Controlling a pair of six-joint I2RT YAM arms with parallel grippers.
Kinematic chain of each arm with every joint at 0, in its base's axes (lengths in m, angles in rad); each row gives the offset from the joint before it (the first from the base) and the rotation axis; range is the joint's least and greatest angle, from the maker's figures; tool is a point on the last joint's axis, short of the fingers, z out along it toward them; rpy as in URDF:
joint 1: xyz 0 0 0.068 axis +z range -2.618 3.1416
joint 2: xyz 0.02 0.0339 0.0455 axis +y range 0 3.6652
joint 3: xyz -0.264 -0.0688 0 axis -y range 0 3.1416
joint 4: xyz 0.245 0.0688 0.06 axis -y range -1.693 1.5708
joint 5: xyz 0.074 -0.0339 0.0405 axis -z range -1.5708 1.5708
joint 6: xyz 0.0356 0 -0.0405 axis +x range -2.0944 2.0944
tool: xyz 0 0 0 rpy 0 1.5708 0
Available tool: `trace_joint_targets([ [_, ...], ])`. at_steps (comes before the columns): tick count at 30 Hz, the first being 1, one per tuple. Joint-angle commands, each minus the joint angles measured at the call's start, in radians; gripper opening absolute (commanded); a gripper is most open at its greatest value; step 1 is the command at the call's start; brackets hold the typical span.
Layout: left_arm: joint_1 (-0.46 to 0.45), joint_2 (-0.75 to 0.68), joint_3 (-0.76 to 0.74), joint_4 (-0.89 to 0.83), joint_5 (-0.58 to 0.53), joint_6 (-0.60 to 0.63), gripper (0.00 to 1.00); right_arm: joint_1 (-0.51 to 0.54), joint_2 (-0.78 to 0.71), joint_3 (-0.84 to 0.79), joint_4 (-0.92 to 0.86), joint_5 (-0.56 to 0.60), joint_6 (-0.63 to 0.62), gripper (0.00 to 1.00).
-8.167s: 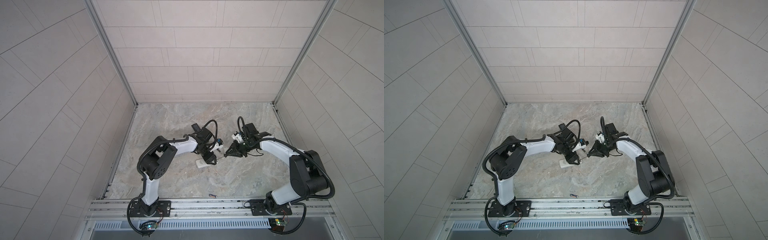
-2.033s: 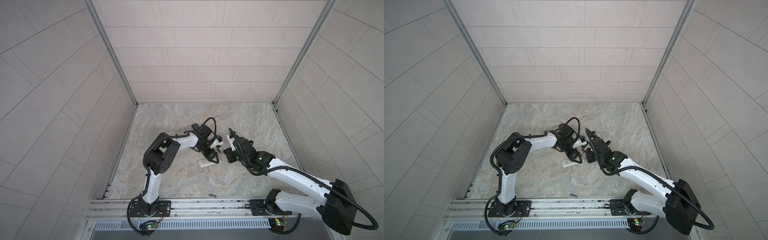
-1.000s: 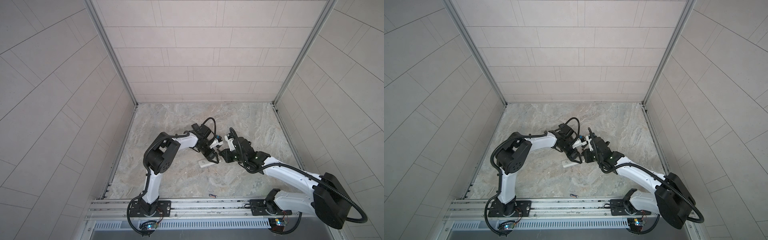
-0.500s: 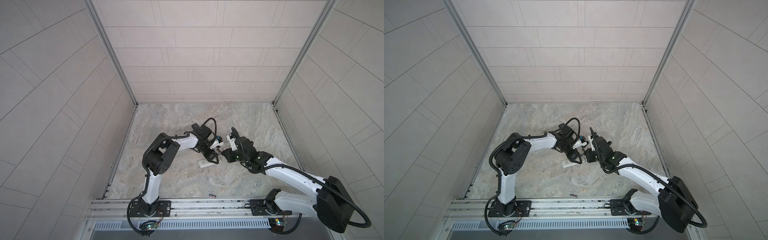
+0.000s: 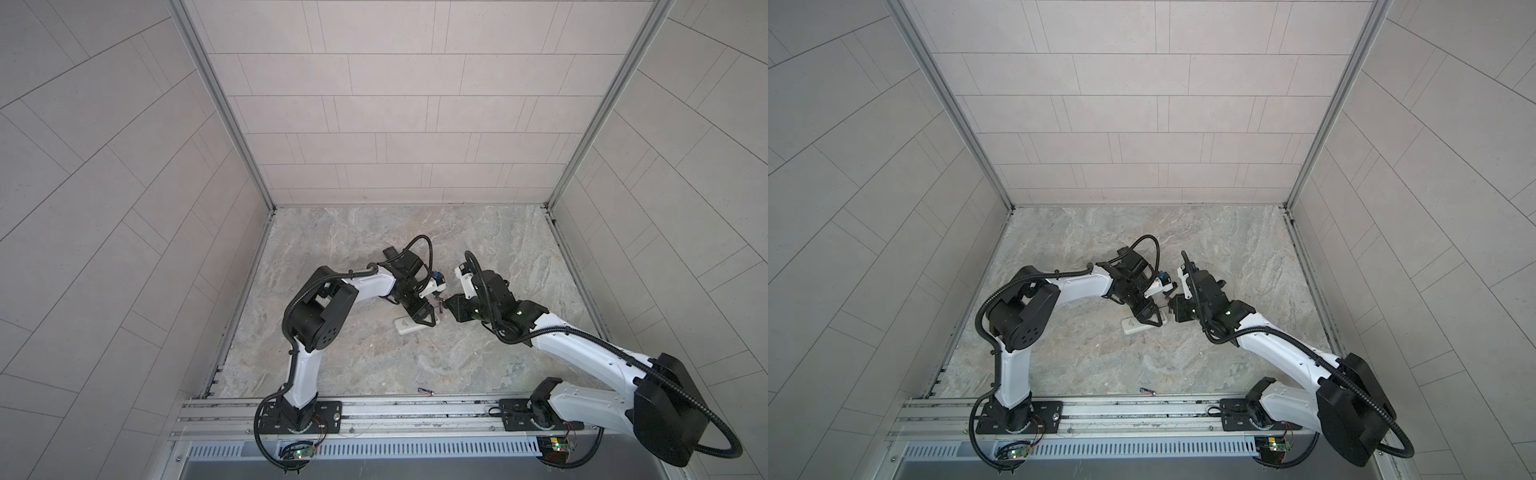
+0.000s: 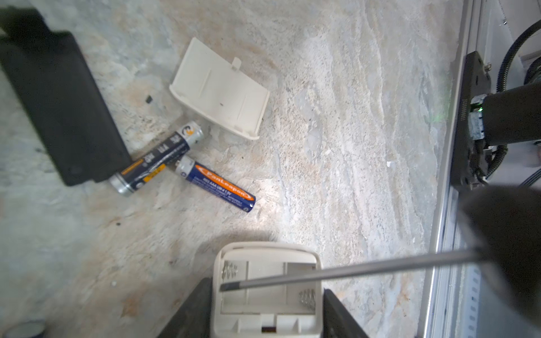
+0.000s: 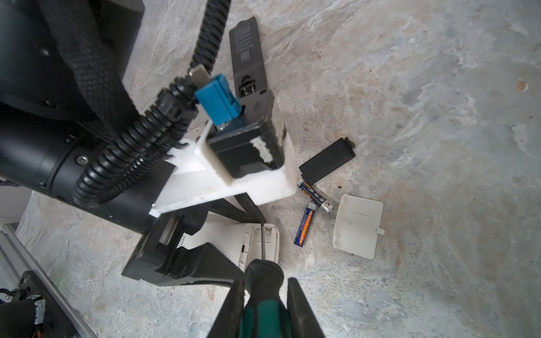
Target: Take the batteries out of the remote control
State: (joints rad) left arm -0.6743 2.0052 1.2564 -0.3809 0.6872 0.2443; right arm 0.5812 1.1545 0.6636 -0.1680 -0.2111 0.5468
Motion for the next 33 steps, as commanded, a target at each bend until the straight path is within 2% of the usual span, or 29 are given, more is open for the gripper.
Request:
trace_joint_targets([
  [1,0.012,-0.012,-0.047,-0.078,-0.109,0.046,0.4,-0.067,-0.051,0.023,-0.005,-0.008,0.003,0.0],
  [8,0.015,-0.025,-0.056,-0.089,-0.201,0.136,0.4,-0.234,-0.122,-0.003,-0.054,-0.089,0.0,0.0],
  [14,0.016,-0.038,-0.082,-0.035,-0.256,0.155,0.46,-0.364,-0.123,-0.035,-0.046,-0.16,0.034,0.0],
  [22,0.013,-0.038,-0.117,0.05,-0.302,0.155,0.55,-0.436,-0.08,-0.038,-0.019,-0.191,0.067,0.0],
  [26,0.013,-0.052,-0.134,0.078,-0.311,0.153,0.65,-0.453,-0.062,-0.035,-0.014,-0.199,0.078,0.0],
  [29,0.013,-0.077,-0.155,0.099,-0.305,0.154,0.78,-0.465,-0.053,-0.036,-0.009,-0.208,0.082,0.0],
  [31,0.012,-0.101,-0.171,0.117,-0.301,0.147,0.8,-0.478,-0.053,-0.039,0.005,-0.22,0.092,0.0],
  [33,0.011,-0.129,-0.183,0.126,-0.297,0.137,0.86,-0.494,-0.052,-0.038,0.018,-0.232,0.106,0.0],
])
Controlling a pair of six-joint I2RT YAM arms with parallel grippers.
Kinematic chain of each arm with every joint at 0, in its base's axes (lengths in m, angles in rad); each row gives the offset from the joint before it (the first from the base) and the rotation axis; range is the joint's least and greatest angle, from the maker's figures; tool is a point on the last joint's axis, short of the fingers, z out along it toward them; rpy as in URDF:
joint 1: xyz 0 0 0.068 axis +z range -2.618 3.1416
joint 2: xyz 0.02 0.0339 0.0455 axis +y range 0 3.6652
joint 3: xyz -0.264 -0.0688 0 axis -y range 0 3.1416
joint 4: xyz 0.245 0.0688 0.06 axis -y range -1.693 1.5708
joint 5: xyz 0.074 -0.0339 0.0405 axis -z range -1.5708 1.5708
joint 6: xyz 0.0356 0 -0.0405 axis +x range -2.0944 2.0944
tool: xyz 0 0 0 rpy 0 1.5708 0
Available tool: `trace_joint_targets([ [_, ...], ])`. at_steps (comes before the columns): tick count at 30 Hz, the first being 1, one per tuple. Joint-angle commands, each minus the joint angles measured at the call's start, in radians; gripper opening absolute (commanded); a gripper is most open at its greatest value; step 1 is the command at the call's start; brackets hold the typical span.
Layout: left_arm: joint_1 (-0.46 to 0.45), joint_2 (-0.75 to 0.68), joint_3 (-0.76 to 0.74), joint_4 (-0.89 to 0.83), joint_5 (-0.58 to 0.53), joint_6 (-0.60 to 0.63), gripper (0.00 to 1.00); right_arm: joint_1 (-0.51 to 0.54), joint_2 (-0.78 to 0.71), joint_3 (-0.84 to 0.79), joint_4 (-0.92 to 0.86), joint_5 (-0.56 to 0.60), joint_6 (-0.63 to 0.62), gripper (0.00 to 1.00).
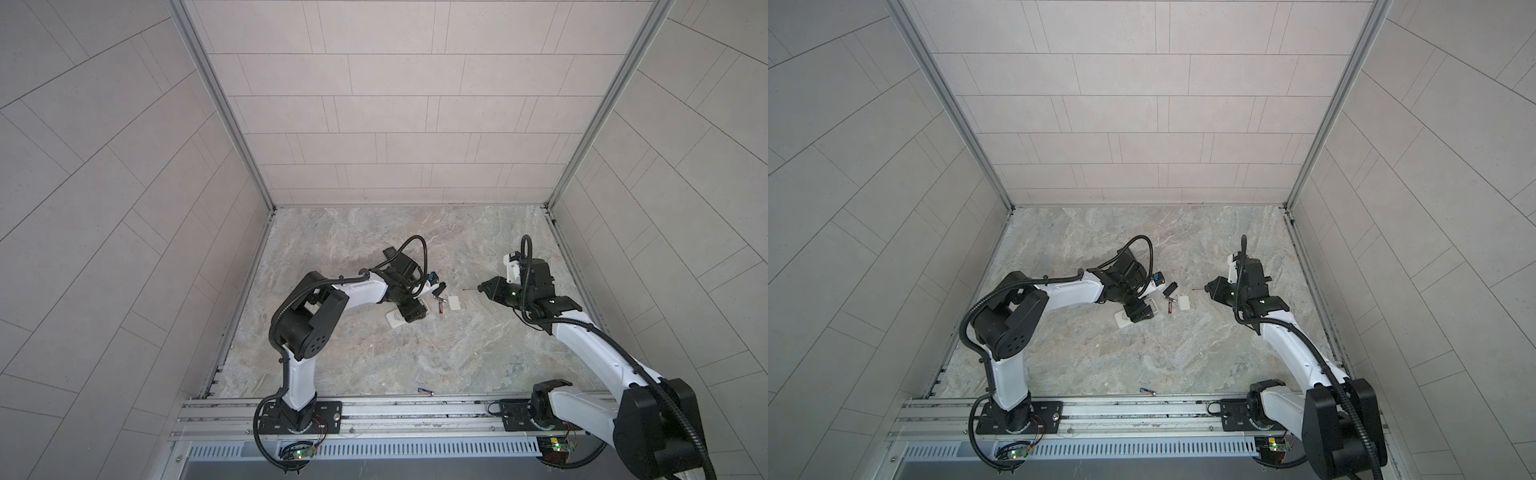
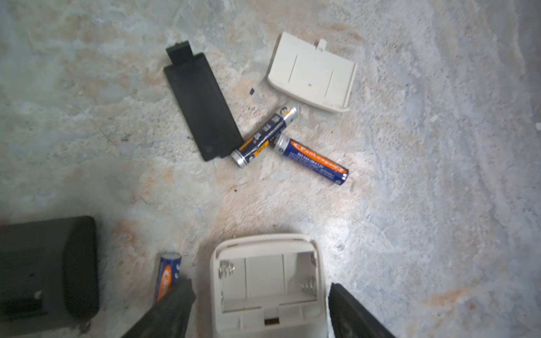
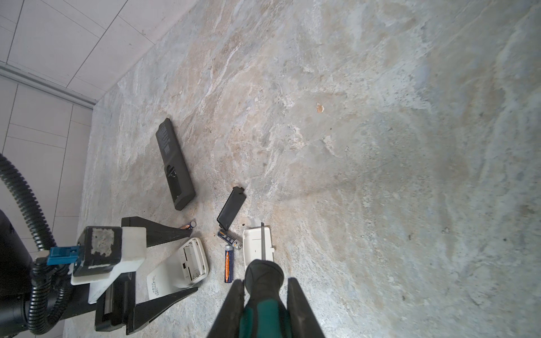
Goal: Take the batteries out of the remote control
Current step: 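Lower the white remote to the table with the left gripper while the right withdraws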
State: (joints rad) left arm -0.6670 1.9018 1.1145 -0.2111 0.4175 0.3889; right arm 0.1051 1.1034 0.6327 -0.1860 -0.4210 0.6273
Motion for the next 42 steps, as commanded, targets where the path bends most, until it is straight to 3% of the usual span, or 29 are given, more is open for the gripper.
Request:
trace_joint_targets([
  [1,0.004,-0.042,-0.047,-0.04,-0.026,-0.015,0.86,-0.027,0.002,-0.007,0.048,-0.037,0.034,0.0],
  [8,0.004,-0.177,-0.1,0.003,-0.055,-0.077,0.87,-0.066,0.021,-0.074,0.2,-0.085,0.132,0.0],
  [13,0.007,-0.261,-0.135,0.063,-0.105,-0.153,0.87,-0.061,0.09,-0.096,0.411,-0.118,0.279,0.0],
  [22,0.05,-0.358,-0.166,0.109,-0.237,-0.262,0.87,-0.062,0.255,-0.097,0.591,-0.125,0.322,0.01],
  [29,0.092,-0.469,-0.278,0.221,-0.313,-0.328,0.87,-0.062,0.412,-0.12,0.78,-0.158,0.389,0.07],
  [36,0.104,-0.526,-0.342,0.27,-0.349,-0.335,0.87,-0.07,0.411,-0.16,0.712,-0.135,0.336,0.22],
  [42,0.122,-0.532,-0.365,0.297,-0.352,-0.347,0.87,-0.079,0.394,-0.171,0.606,-0.081,0.287,0.26],
])
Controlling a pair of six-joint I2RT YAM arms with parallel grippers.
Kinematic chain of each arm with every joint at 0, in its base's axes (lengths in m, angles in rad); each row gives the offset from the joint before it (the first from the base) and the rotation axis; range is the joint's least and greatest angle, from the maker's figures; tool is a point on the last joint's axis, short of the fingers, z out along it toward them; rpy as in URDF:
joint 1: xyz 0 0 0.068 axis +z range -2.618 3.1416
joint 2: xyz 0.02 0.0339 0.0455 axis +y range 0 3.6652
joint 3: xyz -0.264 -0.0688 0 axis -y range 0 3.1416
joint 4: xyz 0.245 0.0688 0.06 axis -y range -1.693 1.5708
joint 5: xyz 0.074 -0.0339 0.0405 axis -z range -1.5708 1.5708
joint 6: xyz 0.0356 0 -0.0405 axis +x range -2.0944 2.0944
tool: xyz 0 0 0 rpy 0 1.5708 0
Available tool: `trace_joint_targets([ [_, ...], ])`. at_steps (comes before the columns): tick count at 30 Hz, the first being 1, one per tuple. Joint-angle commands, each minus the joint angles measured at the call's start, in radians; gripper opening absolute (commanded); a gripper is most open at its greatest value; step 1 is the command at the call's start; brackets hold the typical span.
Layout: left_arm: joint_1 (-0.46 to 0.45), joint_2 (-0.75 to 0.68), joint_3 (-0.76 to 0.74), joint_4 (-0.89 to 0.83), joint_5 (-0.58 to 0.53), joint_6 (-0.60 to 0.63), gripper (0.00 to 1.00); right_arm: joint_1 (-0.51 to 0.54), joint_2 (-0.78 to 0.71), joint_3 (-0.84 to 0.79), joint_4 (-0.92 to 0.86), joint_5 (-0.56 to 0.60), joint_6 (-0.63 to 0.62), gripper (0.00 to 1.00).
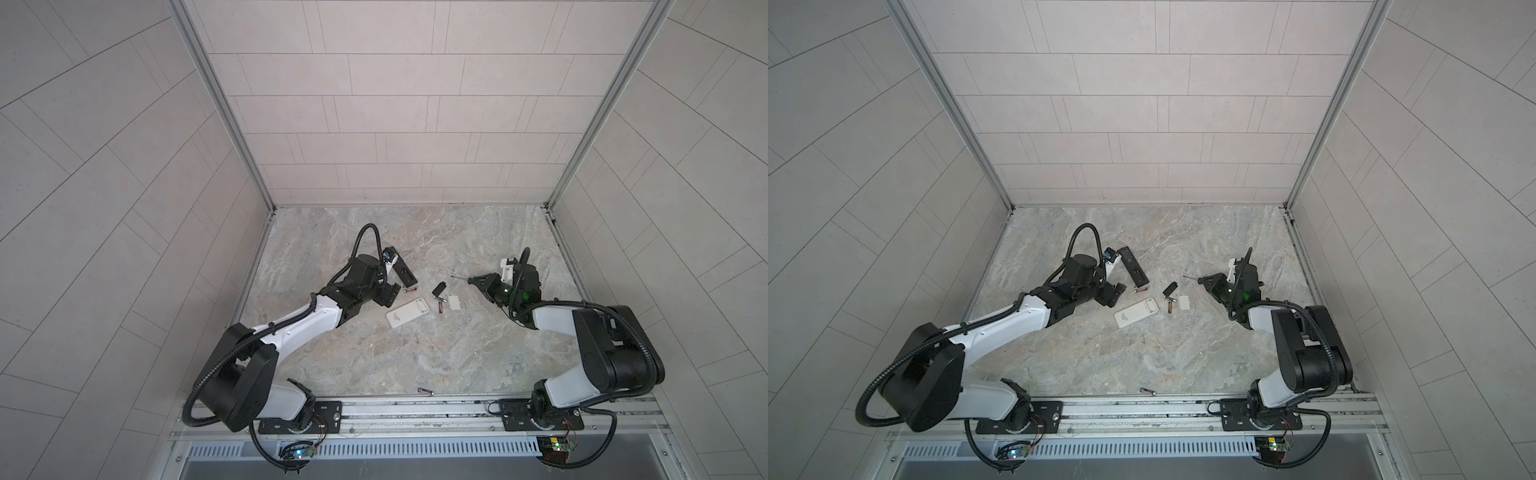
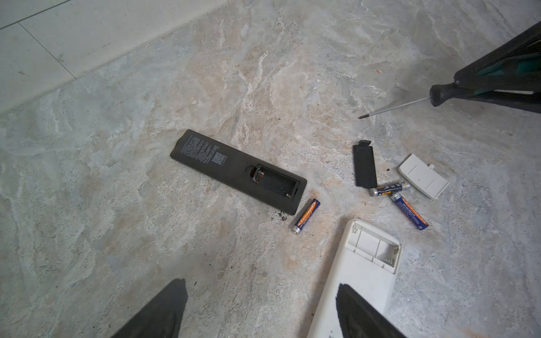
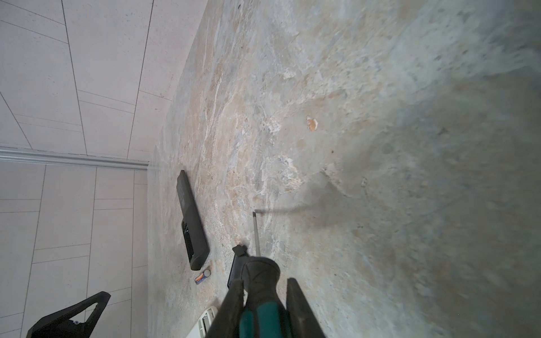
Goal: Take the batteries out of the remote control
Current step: 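Lower the white remote to the table with the left gripper while the right withdraws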
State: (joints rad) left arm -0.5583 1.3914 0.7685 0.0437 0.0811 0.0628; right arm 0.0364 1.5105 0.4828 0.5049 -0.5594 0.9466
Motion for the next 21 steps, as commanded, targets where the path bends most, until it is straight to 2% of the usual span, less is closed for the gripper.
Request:
trace_joint_targets([
  [1,0.016,-0.02,-0.02,0.045,-0.013,-0.024,0.87,-0.01,-0.013,-0.026,-0.093,0.068,-0.031,0.27],
  [8,0.028,-0.011,-0.018,0.046,-0.001,-0.034,0.87,-0.009,-0.015,-0.023,-0.148,0.097,-0.037,0.27],
  [21,0.037,-0.014,-0.032,0.062,-0.004,-0.052,0.87,-0.009,-0.033,0.0,-0.337,0.169,-0.084,0.41],
])
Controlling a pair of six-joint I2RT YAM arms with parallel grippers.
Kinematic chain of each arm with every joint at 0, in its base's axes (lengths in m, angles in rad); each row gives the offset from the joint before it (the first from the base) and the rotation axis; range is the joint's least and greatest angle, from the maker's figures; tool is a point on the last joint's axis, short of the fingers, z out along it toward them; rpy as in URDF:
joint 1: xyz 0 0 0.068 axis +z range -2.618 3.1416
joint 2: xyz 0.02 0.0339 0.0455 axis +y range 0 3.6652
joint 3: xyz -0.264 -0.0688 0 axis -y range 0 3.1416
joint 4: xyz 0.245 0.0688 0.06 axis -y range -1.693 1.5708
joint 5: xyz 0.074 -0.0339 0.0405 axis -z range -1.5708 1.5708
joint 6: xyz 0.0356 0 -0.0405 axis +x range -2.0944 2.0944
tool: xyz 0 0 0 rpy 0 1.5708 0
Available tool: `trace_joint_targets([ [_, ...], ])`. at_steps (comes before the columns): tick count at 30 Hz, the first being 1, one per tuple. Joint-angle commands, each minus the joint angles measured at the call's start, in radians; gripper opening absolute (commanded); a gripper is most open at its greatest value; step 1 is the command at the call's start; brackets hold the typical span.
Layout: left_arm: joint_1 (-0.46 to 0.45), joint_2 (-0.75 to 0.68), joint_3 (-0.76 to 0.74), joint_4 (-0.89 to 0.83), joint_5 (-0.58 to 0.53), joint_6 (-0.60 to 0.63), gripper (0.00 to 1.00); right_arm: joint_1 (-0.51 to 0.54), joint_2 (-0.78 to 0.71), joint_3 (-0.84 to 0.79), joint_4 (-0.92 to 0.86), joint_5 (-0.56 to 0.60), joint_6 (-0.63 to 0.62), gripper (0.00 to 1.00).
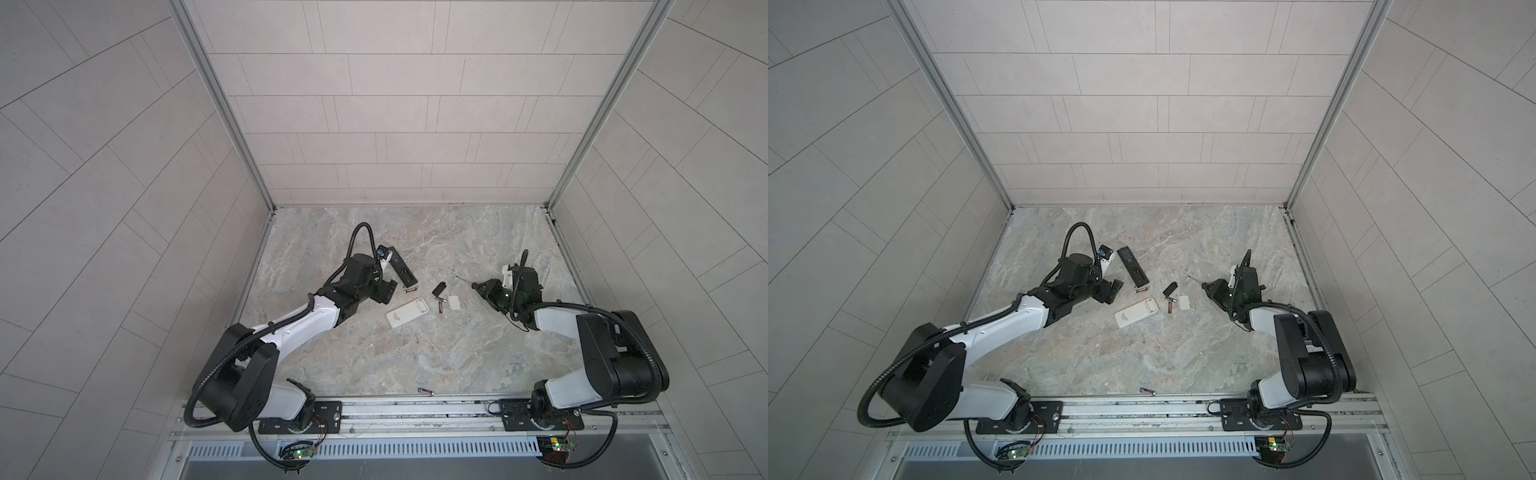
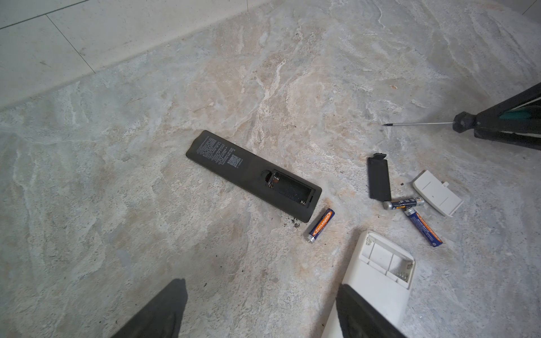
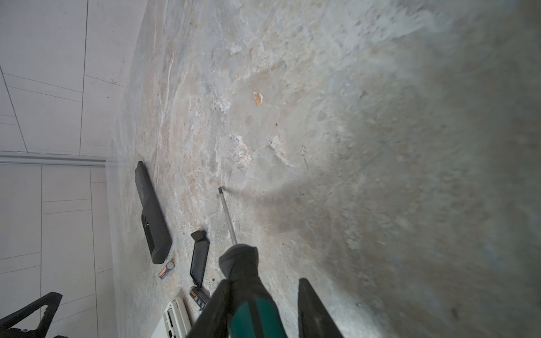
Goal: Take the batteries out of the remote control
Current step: 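Lower the white remote to the table with the left gripper while the right withdraws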
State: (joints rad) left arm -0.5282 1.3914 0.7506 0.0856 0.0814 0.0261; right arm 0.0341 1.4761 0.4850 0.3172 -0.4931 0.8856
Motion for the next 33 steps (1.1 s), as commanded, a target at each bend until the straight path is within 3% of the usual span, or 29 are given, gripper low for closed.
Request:
trace_joint_targets([
  [1,0.008,-0.016,-0.017,0.02,-0.008,-0.016,0.87,-0.008,0.004,0.002,-0.169,0.106,-0.028,0.42],
  [17,0.011,-0.013,-0.02,0.024,-0.005,-0.026,0.87,-0.008,-0.045,-0.007,-0.28,0.125,-0.079,0.6],
  [21,0.011,-0.015,-0.025,0.025,-0.011,-0.03,0.87,-0.007,-0.088,0.011,-0.368,0.143,-0.108,0.77],
  [23,0.011,-0.011,-0.027,0.031,-0.01,-0.032,0.87,-0.007,-0.103,0.021,-0.408,0.159,-0.126,0.94],
  [25,0.013,-0.004,-0.026,0.036,-0.006,-0.036,0.87,-0.007,-0.099,0.048,-0.461,0.161,-0.154,0.98],
  [33,0.013,0.01,-0.028,0.055,0.0,-0.045,0.87,0.034,-0.063,0.095,-0.552,0.162,-0.225,1.0],
])
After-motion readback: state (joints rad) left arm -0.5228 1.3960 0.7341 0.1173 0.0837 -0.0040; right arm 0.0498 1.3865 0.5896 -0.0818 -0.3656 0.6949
